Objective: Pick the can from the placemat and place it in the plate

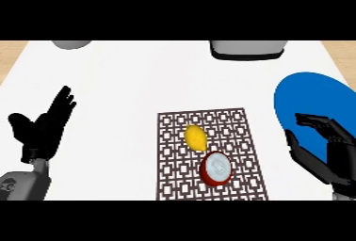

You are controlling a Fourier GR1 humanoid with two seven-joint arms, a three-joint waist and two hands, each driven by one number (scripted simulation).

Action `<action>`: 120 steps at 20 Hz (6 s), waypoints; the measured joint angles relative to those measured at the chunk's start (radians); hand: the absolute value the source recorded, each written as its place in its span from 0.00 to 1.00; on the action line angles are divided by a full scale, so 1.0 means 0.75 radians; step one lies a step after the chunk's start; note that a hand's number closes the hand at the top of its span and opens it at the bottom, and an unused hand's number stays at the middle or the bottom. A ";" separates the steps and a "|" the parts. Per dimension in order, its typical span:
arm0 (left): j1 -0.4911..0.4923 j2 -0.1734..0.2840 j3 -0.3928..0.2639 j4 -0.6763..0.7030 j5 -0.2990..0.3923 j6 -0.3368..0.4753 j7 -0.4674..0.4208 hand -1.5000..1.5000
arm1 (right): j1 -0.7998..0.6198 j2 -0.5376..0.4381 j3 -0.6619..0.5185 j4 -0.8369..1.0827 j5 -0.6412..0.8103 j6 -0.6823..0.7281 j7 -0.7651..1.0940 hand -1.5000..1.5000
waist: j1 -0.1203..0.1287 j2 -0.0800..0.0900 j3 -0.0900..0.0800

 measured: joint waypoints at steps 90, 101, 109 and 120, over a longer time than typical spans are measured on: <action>-0.043 -0.221 0.190 -0.009 -0.257 -0.172 0.110 0.50 | -0.029 -0.008 0.507 -0.314 1.303 0.480 0.359 1.00 | 0.006 0.000 0.016; -0.008 -0.252 0.163 -0.046 -0.284 -0.160 0.106 0.50 | 0.028 -0.022 0.010 -0.503 1.102 0.329 0.404 1.00 | 0.026 0.005 0.016; -0.021 -0.240 0.181 -0.050 -0.265 -0.195 0.116 0.50 | -0.143 -0.088 -0.340 -0.096 0.834 0.357 0.231 1.00 | 0.040 0.009 0.017; -0.019 -0.261 0.165 -0.078 -0.292 -0.192 0.132 0.50 | -0.375 -0.280 -0.488 0.613 0.848 0.422 -0.109 1.00 | 0.056 0.014 0.017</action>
